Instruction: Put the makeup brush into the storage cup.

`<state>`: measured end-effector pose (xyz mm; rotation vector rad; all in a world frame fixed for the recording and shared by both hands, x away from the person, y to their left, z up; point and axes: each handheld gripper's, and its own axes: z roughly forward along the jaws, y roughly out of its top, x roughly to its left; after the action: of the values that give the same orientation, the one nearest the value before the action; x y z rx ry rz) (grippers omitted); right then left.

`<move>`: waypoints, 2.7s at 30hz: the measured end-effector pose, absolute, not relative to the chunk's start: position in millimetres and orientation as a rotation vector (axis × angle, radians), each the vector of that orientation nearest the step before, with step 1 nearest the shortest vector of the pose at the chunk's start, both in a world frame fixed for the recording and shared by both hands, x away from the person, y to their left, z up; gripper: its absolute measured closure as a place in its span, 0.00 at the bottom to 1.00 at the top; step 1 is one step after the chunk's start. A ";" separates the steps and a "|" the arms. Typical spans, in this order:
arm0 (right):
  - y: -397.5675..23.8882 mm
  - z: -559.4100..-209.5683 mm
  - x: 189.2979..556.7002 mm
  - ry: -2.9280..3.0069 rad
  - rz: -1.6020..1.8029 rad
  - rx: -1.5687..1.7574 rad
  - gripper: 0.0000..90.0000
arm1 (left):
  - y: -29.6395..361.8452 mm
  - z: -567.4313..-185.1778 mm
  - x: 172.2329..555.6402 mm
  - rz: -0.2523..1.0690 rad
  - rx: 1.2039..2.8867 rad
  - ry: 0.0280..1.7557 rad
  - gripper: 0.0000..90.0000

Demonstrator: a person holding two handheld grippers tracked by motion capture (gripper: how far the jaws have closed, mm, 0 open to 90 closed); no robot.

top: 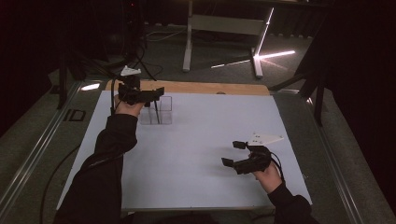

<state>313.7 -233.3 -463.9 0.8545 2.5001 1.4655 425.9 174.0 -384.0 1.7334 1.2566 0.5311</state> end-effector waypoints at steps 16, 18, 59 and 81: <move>-233.4 -464.7 314.5 2.499 1.466 0.859 0.16 | 172.8 -382.0 398.2 0.539 1.764 1.214 0.00; -233.3 -464.8 314.5 2.500 1.464 0.860 0.16 | 174.6 -381.4 393.8 0.522 1.753 1.207 0.00; -231.2 -462.0 313.1 2.496 1.465 0.848 0.16 | 182.2 -414.1 291.1 0.446 1.754 1.047 0.00; -230.4 -461.8 312.0 2.494 1.465 0.834 0.15 | 194.2 -471.7 263.1 0.333 1.797 0.957 0.00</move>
<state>312.0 -230.4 -461.8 0.8340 2.4938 1.4646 263.1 194.2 -471.7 1.7970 0.9575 0.3331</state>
